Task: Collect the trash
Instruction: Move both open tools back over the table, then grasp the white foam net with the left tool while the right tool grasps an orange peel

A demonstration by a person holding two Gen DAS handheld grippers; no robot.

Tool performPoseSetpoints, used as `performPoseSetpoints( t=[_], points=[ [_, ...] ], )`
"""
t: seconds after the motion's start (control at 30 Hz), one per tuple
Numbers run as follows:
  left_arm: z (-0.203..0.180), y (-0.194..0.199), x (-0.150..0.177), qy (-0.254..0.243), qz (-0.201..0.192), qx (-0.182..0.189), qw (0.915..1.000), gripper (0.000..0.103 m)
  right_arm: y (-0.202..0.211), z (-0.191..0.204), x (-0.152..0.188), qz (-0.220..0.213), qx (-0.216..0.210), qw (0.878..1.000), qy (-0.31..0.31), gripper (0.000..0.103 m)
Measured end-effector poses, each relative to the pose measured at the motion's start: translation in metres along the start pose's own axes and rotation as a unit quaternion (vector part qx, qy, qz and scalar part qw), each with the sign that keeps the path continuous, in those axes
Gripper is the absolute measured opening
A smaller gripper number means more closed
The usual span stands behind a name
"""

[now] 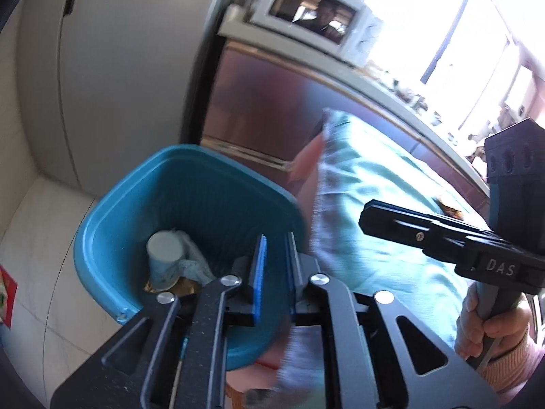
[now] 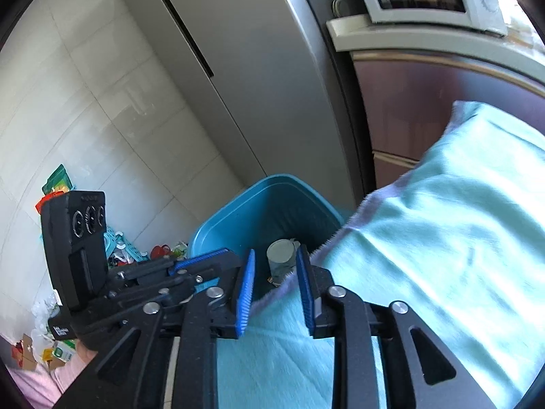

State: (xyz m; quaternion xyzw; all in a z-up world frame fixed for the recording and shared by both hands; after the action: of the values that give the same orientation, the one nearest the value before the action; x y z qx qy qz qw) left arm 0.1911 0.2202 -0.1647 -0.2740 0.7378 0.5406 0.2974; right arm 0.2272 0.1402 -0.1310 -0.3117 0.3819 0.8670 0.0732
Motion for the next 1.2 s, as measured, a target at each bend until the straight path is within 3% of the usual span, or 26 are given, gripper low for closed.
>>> performPoseSetpoints(
  t=[0.13,0.27,0.53,0.83,1.07,1.2],
  points=[
    [-0.042,0.013,-0.011,-0.035,-0.022,0.038,0.9984,0.025,0.042,-0.021,0.003,-0.035,0.014,0.999,-0.006,0.035],
    [-0.093,0.014,-0.016,-0.076,-0.025,0.086,0.9930,0.027,0.092,-0.062,0.016,-0.073,0.056,0.995,-0.028,0.038],
    [-0.195,-0.004,-0.012,-0.144,-0.007,0.167,0.9754,0.029,0.205,-0.146,0.050,-0.156,0.143,0.972,-0.106,0.038],
    [-0.284,-0.028,0.005,-0.198,0.024,0.210,0.9573,0.030,0.312,-0.223,0.089,-0.235,0.219,0.931,-0.174,0.039],
    [-0.324,-0.048,0.011,-0.217,0.044,0.224,0.9491,0.030,0.354,-0.263,0.115,-0.261,0.246,0.909,-0.212,0.039],
    [-0.345,-0.053,0.015,-0.230,0.049,0.235,0.9431,0.032,0.368,-0.279,0.128,-0.271,0.256,0.899,-0.230,0.045]
  ],
)
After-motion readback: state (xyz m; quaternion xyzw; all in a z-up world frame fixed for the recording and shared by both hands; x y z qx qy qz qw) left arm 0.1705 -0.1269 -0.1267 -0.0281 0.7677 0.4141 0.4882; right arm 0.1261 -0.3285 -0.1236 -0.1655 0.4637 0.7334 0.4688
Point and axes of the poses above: each gripper's, at about its wrist camera, not at the fingertips, and y roughly against the way its jaws point, z to its left, x to its underside, the point moved 10 cm from there along -y, roughly the way its jaws point, and after that the axes turned 10 degrees about -y, right-handed, at the moved point
